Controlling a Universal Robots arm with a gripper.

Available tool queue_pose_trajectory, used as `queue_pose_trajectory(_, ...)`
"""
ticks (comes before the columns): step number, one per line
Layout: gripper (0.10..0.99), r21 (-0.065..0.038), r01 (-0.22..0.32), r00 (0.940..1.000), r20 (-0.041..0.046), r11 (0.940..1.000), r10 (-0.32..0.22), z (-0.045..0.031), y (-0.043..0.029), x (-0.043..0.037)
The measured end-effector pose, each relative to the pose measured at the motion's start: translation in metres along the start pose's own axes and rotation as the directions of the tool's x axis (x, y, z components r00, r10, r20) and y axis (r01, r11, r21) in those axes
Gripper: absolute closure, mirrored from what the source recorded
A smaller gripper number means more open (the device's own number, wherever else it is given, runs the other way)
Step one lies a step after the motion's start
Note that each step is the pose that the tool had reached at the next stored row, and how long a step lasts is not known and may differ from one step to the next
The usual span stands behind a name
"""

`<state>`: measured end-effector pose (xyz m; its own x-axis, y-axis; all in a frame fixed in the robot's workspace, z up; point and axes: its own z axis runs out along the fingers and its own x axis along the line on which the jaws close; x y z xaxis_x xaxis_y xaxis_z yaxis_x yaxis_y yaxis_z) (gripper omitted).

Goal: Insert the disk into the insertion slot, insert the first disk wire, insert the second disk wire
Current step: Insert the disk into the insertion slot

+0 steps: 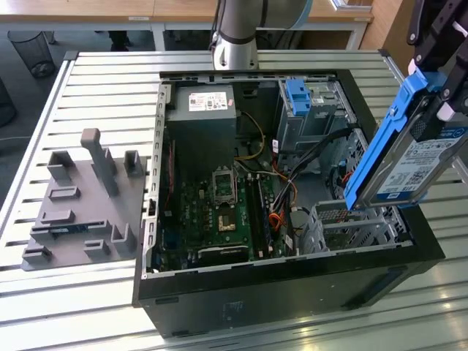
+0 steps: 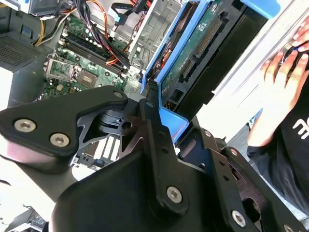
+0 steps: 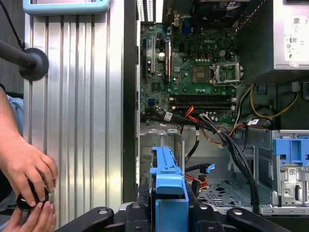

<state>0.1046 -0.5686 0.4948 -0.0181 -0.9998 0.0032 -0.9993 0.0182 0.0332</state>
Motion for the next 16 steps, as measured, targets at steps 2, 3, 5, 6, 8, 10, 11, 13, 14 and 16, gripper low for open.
queue_pose_trajectory(2, 0.722, 0.005, 0.000, 1.0000, 0.0002, 1.0000, 0.000, 0.0008, 0.0019, 0.0001)
queue_pose_trajectory(3, 0.722, 0.008, 0.000, 1.0000, 0.0001, 1.0000, 0.000, 0.0012, 0.0028, 0.0000)
queue_pose_trajectory(5, 0.722, 0.015, 0.000, 1.0000, 0.0003, 0.9999, 0.000, 0.0023, 0.0045, 0.0001)
queue_pose_trajectory(6, 0.722, 0.018, 0.000, 1.0000, 0.0003, 0.9998, 0.000, 0.0030, 0.0058, 0.0000)
queue_pose_trajectory(8, 0.722, 0.022, 0.000, 1.0000, 0.0004, 0.9998, 0.000, 0.0051, 0.0071, -0.0002)
queue_pose_trajectory(10, 0.722, 0.024, -0.001, 1.0000, 0.0004, 0.9997, 0.001, 0.0078, 0.0073, -0.0010)
queue_pose_trajectory(11, 0.722, 0.024, -0.001, 1.0000, 0.0005, 0.9997, 0.001, 0.0093, 0.0074, -0.0015)
queue_pose_trajectory(13, 0.722, 0.025, -0.002, 1.0000, 0.0006, 0.9997, 0.002, 0.0115, 0.0079, -0.0023)
queue_pose_trajectory(14, 0.722, 0.025, -0.002, 1.0000, 0.0006, 0.9997, 0.002, 0.0122, 0.0082, -0.0027)
queue_pose_trajectory(16, 0.722, 0.025, -0.002, 1.0000, 0.0005, 0.9997, 0.002, 0.0139, 0.0090, -0.0040)
